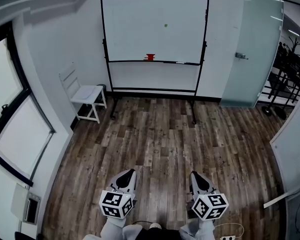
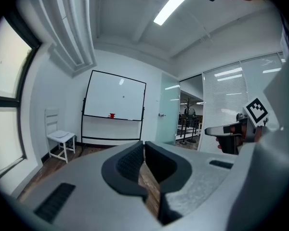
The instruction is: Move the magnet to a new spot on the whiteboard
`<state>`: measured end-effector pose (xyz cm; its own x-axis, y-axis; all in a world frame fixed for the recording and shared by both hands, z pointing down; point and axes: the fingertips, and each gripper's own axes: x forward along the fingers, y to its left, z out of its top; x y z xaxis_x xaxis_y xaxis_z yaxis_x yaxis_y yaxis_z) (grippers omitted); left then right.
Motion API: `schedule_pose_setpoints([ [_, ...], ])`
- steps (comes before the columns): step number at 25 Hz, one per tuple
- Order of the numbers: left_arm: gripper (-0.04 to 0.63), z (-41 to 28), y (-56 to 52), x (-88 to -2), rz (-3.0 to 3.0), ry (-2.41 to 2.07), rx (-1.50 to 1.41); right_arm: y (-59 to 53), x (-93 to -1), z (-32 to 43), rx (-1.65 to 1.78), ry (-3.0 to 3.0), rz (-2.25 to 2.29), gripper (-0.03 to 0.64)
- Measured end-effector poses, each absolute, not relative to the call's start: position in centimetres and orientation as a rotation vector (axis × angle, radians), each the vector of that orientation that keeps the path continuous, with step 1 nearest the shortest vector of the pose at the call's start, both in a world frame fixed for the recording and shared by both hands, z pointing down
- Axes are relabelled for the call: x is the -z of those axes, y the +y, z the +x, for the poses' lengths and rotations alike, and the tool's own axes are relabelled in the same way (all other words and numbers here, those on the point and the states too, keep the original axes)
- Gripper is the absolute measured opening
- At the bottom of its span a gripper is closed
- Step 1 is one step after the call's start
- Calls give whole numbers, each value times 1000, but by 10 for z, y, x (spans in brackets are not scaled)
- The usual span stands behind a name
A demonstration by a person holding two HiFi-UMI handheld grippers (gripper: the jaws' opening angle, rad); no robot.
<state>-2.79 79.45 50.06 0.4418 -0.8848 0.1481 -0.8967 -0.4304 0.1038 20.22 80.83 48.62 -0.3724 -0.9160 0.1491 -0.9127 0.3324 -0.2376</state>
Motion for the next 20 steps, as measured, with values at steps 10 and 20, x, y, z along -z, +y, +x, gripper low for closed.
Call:
schedule_pose_setpoints([
  [10, 21, -39, 797, -517, 2445, -1618, -121, 803, -504, 193, 489, 2600, -1712, 29],
  [20, 134, -31, 758, -522, 2457, -1568, -78, 773, -511, 190, 490, 2610, -1736, 29],
])
